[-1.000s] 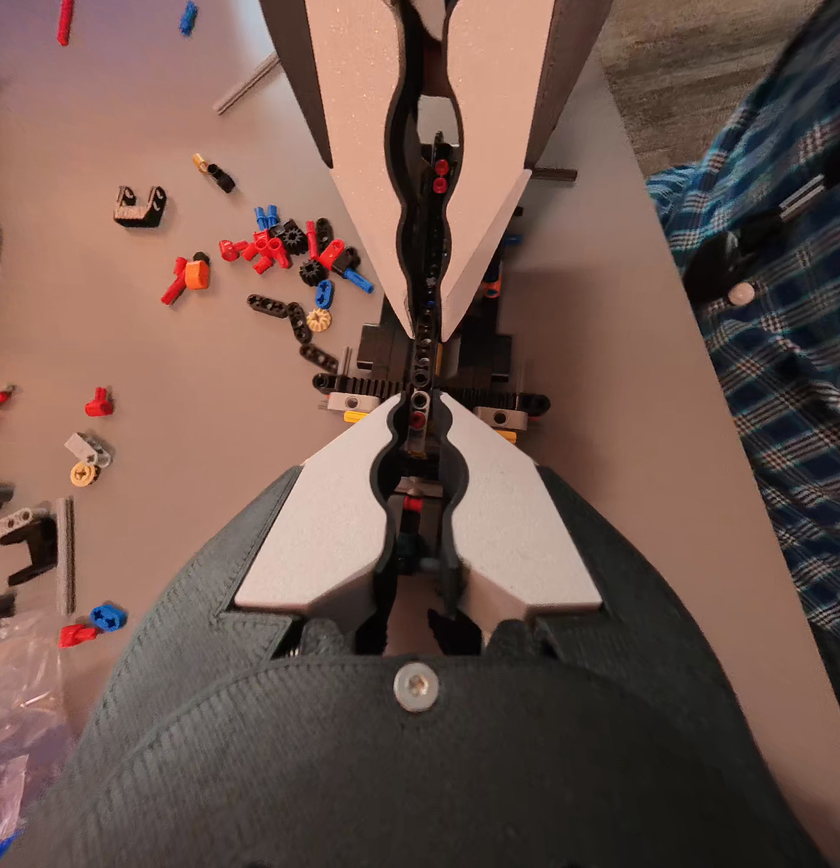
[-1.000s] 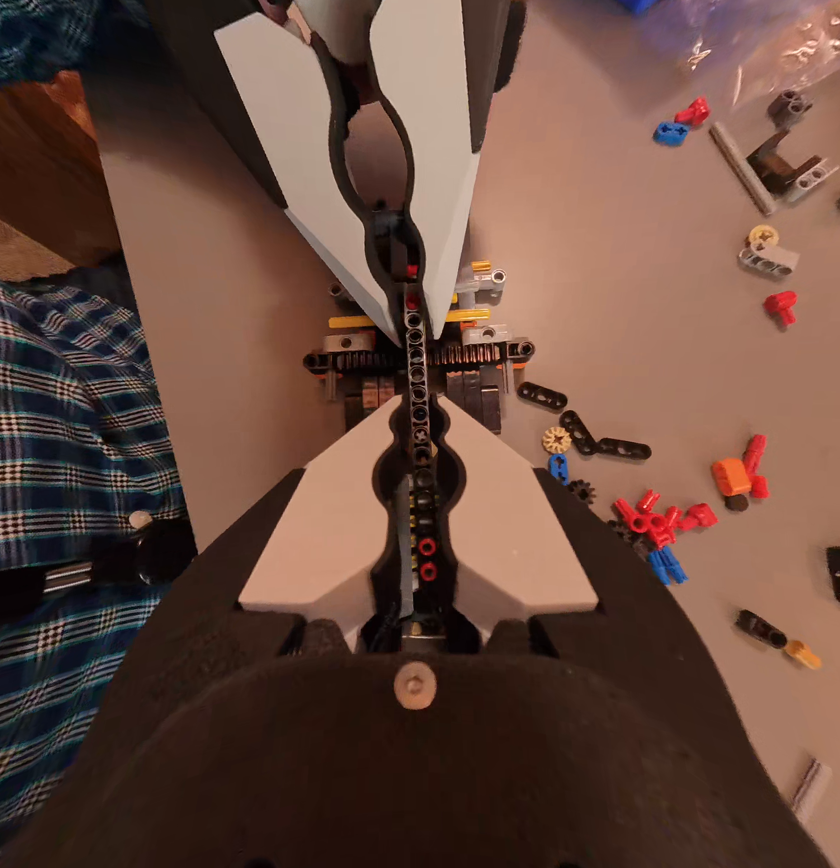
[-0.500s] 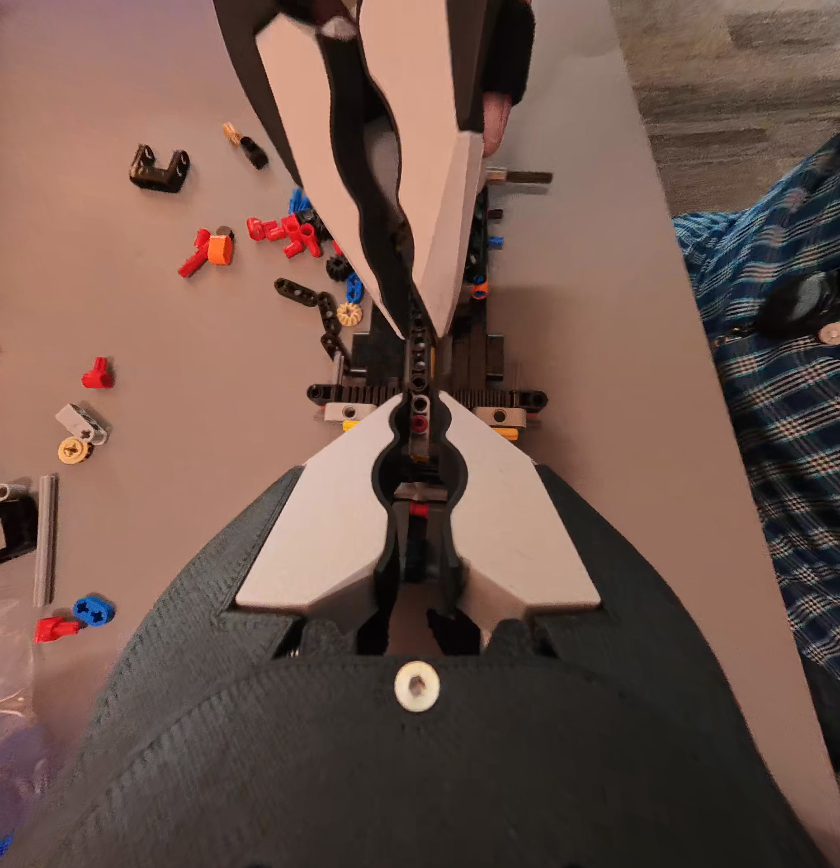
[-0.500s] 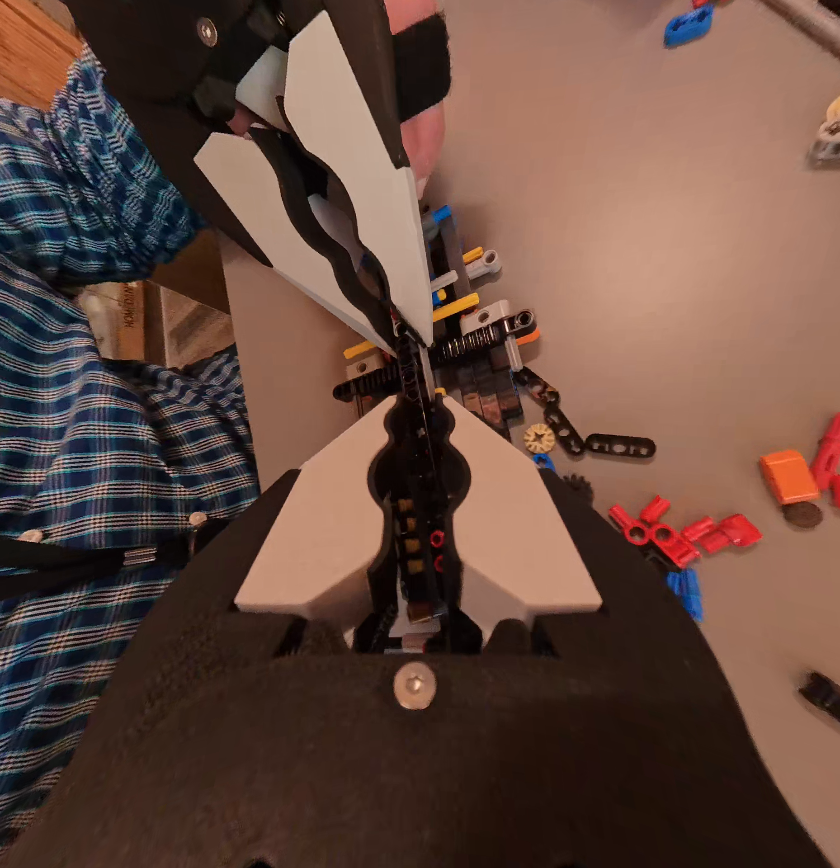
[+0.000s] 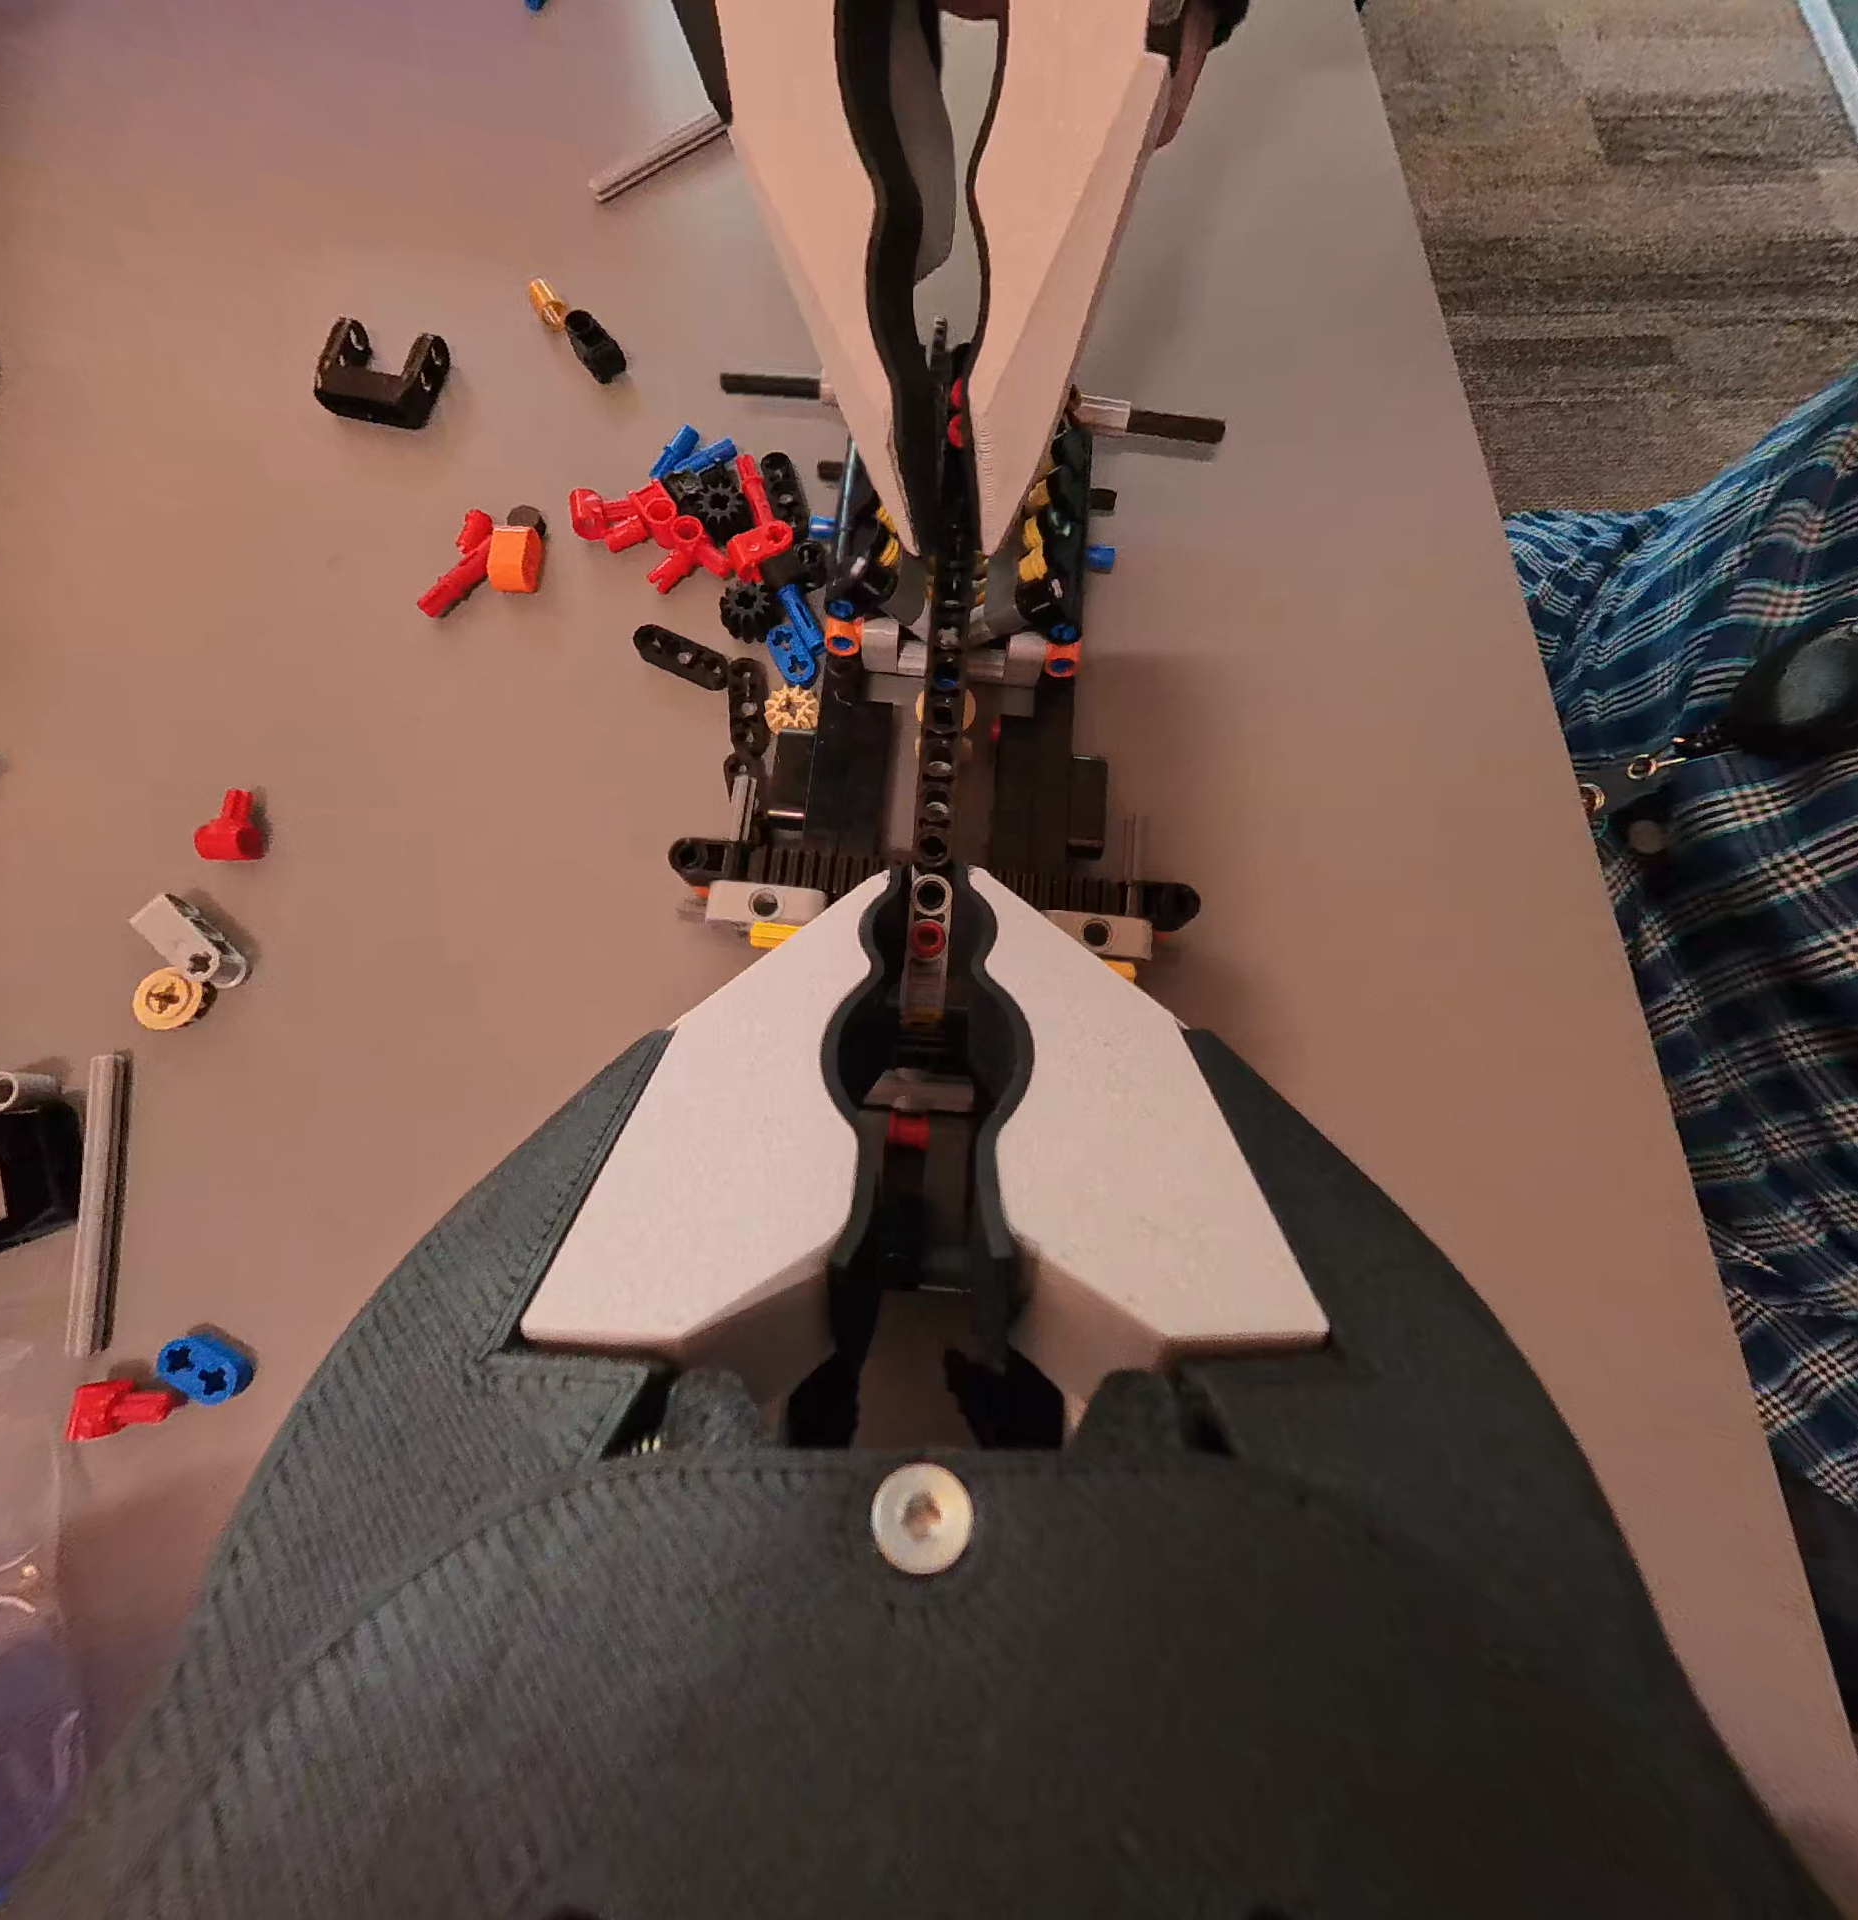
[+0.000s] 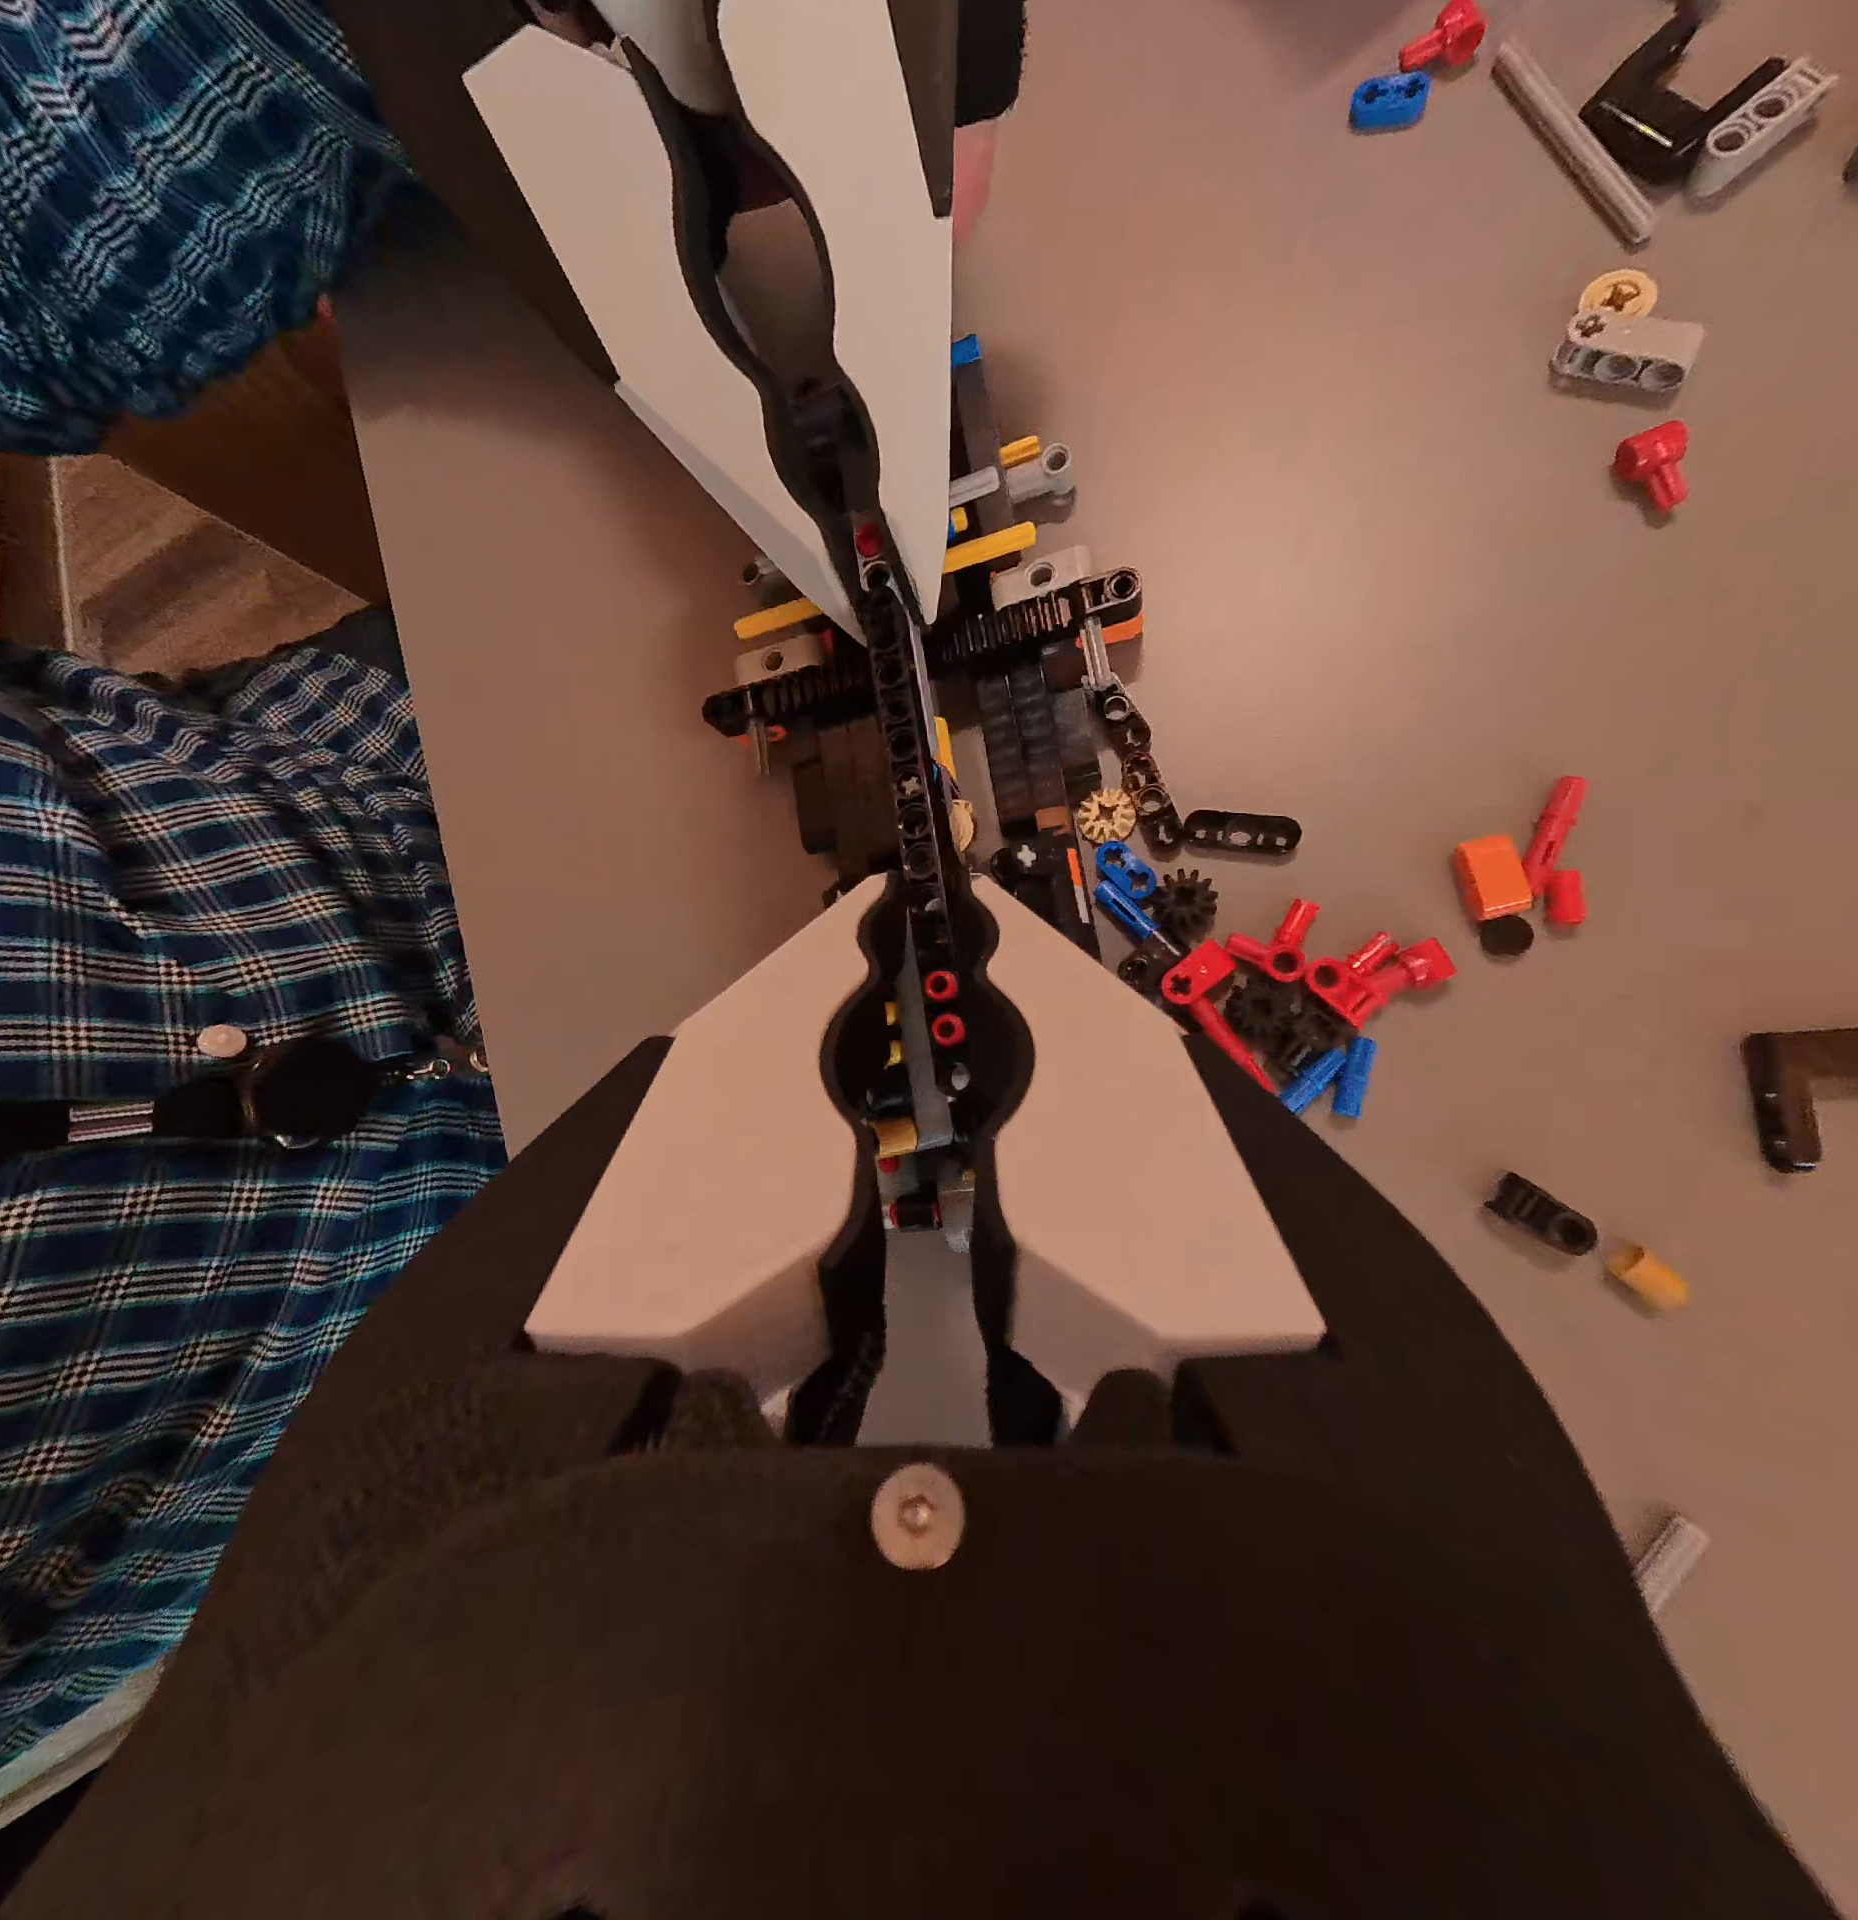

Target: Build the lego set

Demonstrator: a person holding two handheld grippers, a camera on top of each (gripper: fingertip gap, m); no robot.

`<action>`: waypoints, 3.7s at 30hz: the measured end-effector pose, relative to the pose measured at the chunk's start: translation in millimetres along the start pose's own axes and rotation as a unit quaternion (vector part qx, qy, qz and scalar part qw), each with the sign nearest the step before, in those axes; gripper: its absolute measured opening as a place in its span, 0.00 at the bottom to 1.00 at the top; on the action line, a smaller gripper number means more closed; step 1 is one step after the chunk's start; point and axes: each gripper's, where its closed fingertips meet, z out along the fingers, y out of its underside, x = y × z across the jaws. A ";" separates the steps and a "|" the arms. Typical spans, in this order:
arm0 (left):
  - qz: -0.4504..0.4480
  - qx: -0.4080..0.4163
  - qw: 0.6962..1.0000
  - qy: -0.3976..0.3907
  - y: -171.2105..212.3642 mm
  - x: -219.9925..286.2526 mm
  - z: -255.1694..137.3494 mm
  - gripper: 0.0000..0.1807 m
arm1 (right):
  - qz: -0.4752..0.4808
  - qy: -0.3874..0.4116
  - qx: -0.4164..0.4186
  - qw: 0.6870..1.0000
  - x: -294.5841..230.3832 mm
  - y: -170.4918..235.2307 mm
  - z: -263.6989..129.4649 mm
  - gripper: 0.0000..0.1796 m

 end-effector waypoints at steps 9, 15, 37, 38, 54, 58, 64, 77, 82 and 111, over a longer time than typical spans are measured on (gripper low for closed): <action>0.052 0.027 0.998 -0.034 -28.6 -1.2 3.7 0.12 | 0.028 -0.019 0.010 0.999 2.7 -1.8 0.4 0.03; 0.067 -0.021 0.997 -0.032 -22.8 -3.4 19.4 0.04 | 0.028 -0.021 -0.001 0.999 2.9 -2.1 0.9 0.03; 0.061 -0.043 0.997 -0.018 -21.9 -2.5 20.4 0.03 | 0.008 0.015 0.005 1.000 4.9 0.2 2.5 0.03; 0.062 -0.046 0.997 -0.018 -21.8 -2.4 20.4 0.03 | 0.007 0.017 0.006 1.000 4.8 0.2 2.6 0.03; 0.070 -0.053 0.996 -0.012 -22.7 -0.5 21.5 0.03 | -0.002 0.029 0.033 0.999 2.6 1.9 4.2 0.03; 0.060 -0.050 0.997 0.003 -22.3 -1.4 21.6 0.02 | -0.004 0.034 0.011 0.999 3.0 0.8 3.9 0.03; 0.048 -0.025 0.998 0.014 -21.2 -1.1 21.5 0.03 | -0.016 0.048 -0.041 0.998 2.7 -2.7 2.3 0.03; 0.039 -0.003 0.999 0.008 -21.9 -4.6 19.8 0.04 | -0.012 0.046 -0.065 0.997 6.8 -7.0 2.3 0.03; 0.060 -0.022 0.998 -0.011 -21.1 -5.7 21.4 0.03 | -0.022 0.049 -0.070 0.996 6.8 -6.0 2.5 0.03; 0.119 -0.045 0.990 -0.053 -22.8 -8.0 24.5 0.03 | -0.102 0.116 -0.066 0.986 6.0 -7.6 7.8 0.03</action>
